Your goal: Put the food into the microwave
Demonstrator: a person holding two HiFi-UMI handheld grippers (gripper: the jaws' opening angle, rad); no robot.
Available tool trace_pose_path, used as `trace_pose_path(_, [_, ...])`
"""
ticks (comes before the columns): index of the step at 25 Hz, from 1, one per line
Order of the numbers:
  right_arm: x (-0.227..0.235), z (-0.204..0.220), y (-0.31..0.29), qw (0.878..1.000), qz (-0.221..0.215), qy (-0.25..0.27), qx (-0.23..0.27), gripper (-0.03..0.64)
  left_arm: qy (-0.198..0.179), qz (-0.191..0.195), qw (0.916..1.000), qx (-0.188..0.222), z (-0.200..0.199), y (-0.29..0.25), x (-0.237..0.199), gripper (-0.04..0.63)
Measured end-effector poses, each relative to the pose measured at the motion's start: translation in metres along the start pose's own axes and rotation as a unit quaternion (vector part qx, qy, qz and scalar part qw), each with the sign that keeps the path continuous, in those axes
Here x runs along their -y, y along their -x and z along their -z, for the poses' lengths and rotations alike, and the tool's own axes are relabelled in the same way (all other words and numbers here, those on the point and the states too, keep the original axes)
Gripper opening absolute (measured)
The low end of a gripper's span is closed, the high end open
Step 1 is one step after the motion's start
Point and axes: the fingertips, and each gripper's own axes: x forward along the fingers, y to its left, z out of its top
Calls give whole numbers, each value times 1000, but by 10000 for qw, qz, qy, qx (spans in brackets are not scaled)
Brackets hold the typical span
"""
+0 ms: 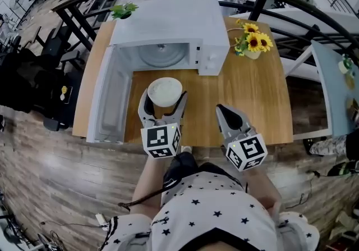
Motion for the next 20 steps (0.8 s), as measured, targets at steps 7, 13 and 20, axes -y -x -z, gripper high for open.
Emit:
trace_pose_path(7, [16, -8, -47, 9999, -55, 43, -124, 6, 77, -45, 9997, -209, 12, -48, -26, 483])
trace_pose_path(13, [25, -7, -82, 9995, -115, 79, -298, 6, 176, -55, 9992, -363, 25, -83, -46, 483])
trace_pose_path(20, [30, -2, -118, 9984, -274, 83, -482, 6, 229, -185, 9981, -539, 42, -121, -69, 483])
